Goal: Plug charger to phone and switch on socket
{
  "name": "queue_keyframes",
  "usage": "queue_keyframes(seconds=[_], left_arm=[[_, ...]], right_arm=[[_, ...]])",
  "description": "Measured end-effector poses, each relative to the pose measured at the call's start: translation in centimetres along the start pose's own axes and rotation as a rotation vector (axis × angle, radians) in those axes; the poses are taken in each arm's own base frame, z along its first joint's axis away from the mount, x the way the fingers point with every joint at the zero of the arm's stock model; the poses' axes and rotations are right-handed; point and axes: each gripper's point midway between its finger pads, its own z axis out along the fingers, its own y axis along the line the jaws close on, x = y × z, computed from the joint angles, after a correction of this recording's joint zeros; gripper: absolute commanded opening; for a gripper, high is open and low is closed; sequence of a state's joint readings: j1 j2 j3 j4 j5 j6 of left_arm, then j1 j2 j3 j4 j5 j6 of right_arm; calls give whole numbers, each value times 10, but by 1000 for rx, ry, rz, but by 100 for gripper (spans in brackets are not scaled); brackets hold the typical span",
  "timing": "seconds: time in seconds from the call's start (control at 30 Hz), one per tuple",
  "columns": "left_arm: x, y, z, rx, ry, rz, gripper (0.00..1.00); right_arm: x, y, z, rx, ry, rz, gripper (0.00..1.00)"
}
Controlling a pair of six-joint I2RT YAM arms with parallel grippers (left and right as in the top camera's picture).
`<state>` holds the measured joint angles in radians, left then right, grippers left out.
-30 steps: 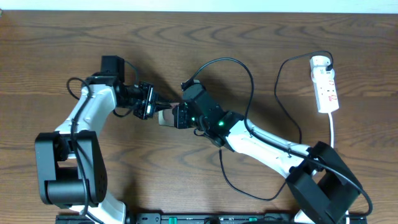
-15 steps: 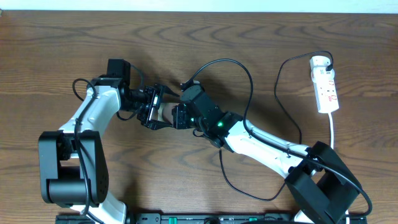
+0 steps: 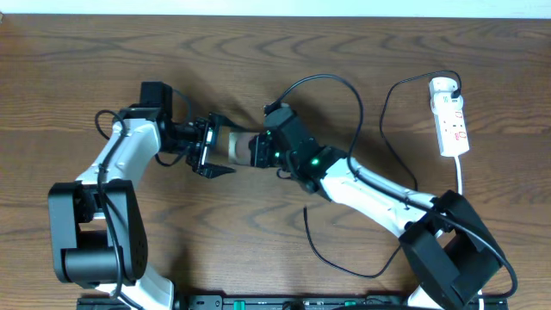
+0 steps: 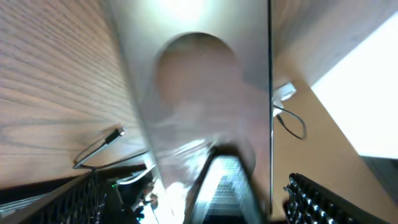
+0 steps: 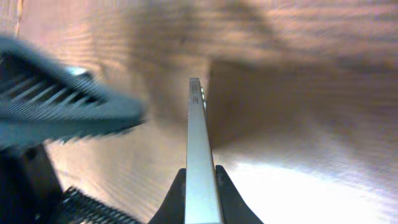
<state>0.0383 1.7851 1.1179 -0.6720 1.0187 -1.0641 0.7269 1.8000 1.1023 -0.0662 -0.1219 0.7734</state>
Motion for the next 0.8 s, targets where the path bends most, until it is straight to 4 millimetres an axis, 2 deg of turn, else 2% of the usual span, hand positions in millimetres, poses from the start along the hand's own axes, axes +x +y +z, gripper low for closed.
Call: queue_keyframes(seconds=[0.27, 0.43, 0.47, 0.67, 0.8], left_arm=[[-9, -6, -18, 70, 11, 24, 91], [-11, -9, -20, 81, 4, 71, 91], [-11, -10, -20, 84, 3, 79, 92], [-16, -19, -21, 113, -21, 139, 91], [-26, -34, -25, 145, -92, 231, 92]], right_arm=[[-42, -39, -5, 15, -59, 102, 1], [-71, -54, -9, -67, -87, 215, 1], [-83, -58, -14, -106, -98, 259, 1], [-113, -70, -34, -241, -95, 438, 1], [-134, -68, -51, -369, -81, 543, 1]])
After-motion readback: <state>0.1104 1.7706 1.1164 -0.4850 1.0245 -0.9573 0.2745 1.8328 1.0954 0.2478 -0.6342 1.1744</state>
